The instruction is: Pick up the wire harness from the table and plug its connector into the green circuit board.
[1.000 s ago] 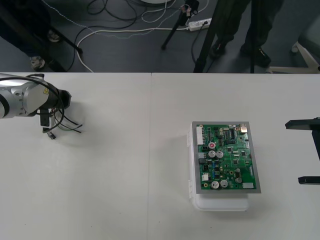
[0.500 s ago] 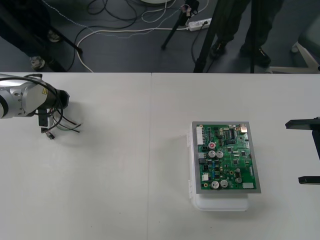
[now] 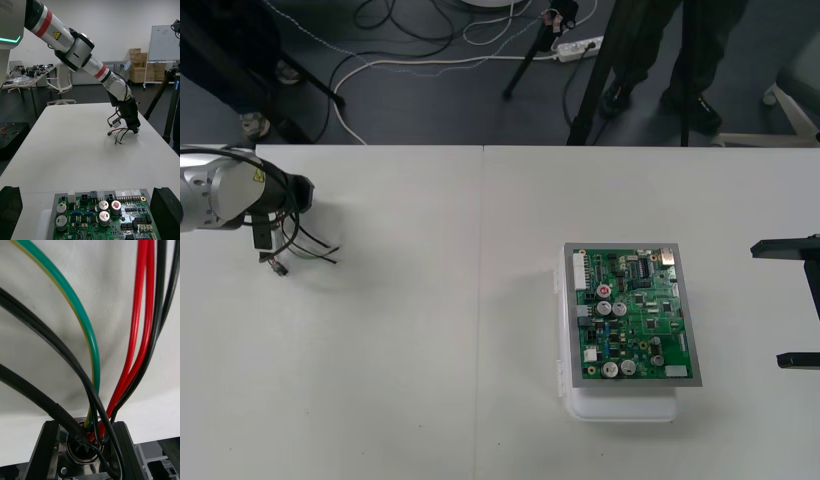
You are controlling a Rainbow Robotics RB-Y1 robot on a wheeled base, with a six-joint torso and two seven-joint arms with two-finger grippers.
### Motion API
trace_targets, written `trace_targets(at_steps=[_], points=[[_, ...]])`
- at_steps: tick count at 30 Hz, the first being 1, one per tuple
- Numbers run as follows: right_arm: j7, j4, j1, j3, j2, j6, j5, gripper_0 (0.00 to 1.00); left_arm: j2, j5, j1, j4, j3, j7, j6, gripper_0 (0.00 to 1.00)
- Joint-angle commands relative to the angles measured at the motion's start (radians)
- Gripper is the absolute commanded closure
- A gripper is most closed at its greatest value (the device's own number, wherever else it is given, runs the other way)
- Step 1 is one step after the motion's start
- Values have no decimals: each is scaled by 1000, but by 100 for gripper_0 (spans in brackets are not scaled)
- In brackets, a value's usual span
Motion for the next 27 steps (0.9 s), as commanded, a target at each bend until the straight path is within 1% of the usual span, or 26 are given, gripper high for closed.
trace_targets(at_steps=[1, 5, 9, 10, 15, 19, 27], points=[[43, -28, 16, 7, -42, -6, -18, 0, 74, 28, -37, -32, 20, 5, -99, 100], [35, -28, 16, 7, -42, -6, -18, 0, 103, 63, -47, -41, 37, 11, -159, 100], [35, -28, 16, 7, -42, -6, -18, 0, 154, 155, -49, -53, 74, 11, -234, 100], [35, -28, 16, 7, -42, -6, -18, 0, 154, 155, -49, -53, 74, 11, -234, 100], [35, -26, 16, 7, -42, -6, -19, 0, 213, 183, -50, -112, 120, 17, -325, 100], [35, -26, 16, 7, -42, -6, -19, 0, 281, 195, -49, -198, 145, 43, -397, 100], [31, -26, 17, 7, -42, -6, -19, 0, 399, 223, -49, -365, 186, 210, -546, 100]])
